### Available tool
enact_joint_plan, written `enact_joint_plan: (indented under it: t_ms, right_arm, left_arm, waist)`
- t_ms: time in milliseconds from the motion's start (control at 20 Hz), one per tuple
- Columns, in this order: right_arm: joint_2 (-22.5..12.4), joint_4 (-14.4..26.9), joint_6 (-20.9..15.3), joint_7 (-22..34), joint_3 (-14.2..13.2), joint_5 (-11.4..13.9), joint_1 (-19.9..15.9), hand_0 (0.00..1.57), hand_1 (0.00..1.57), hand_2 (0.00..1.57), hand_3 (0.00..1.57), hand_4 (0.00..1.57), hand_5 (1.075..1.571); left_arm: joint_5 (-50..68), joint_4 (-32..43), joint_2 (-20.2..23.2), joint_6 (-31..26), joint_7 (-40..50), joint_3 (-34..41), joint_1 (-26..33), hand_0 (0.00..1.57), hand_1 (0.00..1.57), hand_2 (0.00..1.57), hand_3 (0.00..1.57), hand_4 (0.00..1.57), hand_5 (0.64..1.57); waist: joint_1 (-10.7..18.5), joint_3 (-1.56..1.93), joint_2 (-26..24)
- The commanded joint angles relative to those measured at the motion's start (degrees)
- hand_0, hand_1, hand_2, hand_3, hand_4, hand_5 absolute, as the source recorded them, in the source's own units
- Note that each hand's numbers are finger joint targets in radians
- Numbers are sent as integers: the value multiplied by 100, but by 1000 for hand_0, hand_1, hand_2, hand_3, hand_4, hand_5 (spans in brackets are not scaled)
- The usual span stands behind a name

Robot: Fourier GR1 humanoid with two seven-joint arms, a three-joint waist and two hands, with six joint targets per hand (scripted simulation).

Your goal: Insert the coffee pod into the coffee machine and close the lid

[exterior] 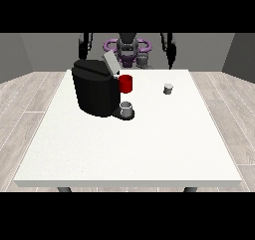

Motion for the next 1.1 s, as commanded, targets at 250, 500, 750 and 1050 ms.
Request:
enact_joint_plan:
  t_ms: [250,500,750,1050]
  right_arm:
    - [-38,-6,44,79,-195,-141,390,0,0,0,0,128,1571]
    - [87,95,-438,-644,-908,-398,214,0,0,0,0,181,1571]
    - [192,-319,-608,-2,-685,-319,-42,0,0,0,0,169,1571]
    - [334,-162,-610,-471,-522,-232,-381,0,0,0,0,186,1571]
  left_arm:
    - [656,-41,319,-989,-1151,270,783,0,0,0,0,273,1571]
    - [209,-133,664,-953,-1292,329,840,0,0,0,0,264,1571]
    - [-203,-36,1068,-938,-881,401,442,0,0,0,0,0,1571]
    - [95,1013,1519,-1300,-642,1014,-493,0,0,0,0,0,1571]
  waist:
    - [148,234,-586]
    - [113,238,-541]
    - [-115,236,-548]
    - [-417,234,60]
